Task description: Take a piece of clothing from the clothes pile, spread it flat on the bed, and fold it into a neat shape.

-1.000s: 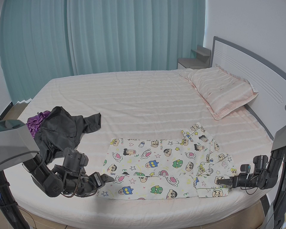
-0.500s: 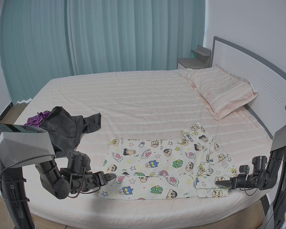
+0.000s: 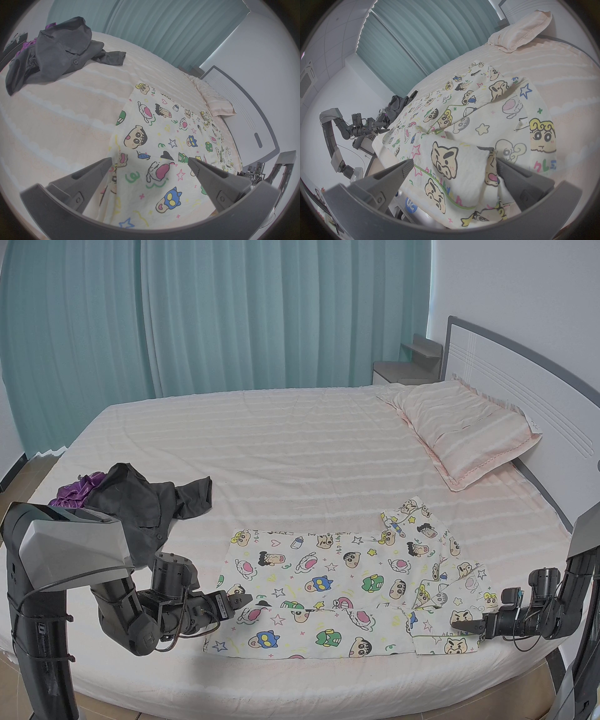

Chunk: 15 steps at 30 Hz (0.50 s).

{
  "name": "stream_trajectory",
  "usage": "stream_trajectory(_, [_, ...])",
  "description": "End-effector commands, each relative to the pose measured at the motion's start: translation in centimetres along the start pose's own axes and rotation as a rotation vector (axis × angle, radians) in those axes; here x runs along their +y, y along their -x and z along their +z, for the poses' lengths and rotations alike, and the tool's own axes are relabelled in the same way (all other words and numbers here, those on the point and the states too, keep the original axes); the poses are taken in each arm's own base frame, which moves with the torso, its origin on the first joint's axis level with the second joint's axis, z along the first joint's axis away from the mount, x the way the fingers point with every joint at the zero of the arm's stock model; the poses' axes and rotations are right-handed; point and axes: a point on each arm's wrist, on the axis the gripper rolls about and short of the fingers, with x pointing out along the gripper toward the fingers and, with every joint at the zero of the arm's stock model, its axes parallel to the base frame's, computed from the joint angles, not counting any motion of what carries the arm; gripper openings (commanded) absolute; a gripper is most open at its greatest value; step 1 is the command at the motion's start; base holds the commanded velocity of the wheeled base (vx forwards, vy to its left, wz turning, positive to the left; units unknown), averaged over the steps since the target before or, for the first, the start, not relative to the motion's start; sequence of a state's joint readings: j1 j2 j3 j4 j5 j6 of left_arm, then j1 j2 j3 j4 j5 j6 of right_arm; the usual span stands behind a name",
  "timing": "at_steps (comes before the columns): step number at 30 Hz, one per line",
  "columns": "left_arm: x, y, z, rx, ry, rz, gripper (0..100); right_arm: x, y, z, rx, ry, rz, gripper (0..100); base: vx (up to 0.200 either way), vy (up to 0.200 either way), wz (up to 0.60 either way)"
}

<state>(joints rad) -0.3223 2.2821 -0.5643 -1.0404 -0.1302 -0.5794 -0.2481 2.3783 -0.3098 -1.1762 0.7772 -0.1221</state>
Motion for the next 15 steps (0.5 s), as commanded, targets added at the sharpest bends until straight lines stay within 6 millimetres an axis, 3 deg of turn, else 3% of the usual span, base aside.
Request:
stream_trajectory(1, [0.4,-1.0,-0.5,0.02,-0.008,0.01,100,0.0,0.0,0.1,-0.002,0.001,0.0,100,0.0,0.0,0.0])
stream_trajectory(6, [0.9,-1.6,-1.1,0.042,-0.026,0.025,100,0.0,0.0,0.0,-0.001,0.0,0.0,100,0.0,0.0,0.0])
stream_trajectory(15, [0.6,-2.3,-0.4,0.015,-0.03,0.008,100,0.0,0.1,0.1,-0.003,0.0,-0.001,100,0.0,0.0,0.0])
